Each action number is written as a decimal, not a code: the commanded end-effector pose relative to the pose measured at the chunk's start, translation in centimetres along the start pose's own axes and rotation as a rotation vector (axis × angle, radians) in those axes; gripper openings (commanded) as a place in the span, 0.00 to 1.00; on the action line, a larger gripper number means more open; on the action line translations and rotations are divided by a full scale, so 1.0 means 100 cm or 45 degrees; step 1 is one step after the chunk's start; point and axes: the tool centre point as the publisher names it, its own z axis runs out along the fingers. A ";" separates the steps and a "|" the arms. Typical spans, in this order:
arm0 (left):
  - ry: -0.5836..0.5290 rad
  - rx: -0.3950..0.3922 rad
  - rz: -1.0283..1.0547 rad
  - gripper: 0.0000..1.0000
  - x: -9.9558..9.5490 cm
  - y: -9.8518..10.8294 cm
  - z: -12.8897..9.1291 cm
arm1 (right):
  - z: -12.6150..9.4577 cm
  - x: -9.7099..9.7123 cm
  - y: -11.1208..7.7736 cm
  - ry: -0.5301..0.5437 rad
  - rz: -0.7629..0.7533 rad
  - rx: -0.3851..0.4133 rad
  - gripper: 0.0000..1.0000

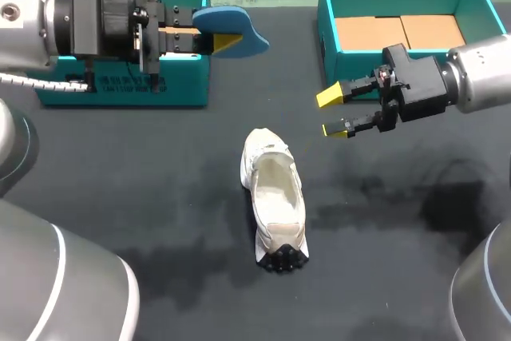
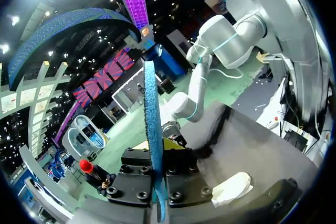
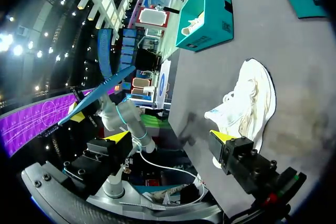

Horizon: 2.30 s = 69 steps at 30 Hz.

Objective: Take the shoe out of the shoebox, open the shoe tongue, remove and reinsert the insole, then place the shoe into the shoebox

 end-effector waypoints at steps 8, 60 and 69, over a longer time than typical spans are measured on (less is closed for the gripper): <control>-0.141 -0.074 0.607 0.00 0.029 0.038 -0.003 | 0.007 0.009 0.015 0.137 0.049 -0.085 1.00; -0.300 -0.113 1.242 0.00 0.100 0.110 0.060 | 0.018 0.020 0.031 0.191 0.117 -0.082 1.00; -0.285 -0.131 1.274 0.00 0.108 0.116 0.089 | 0.034 0.020 0.037 0.200 0.080 -0.097 1.00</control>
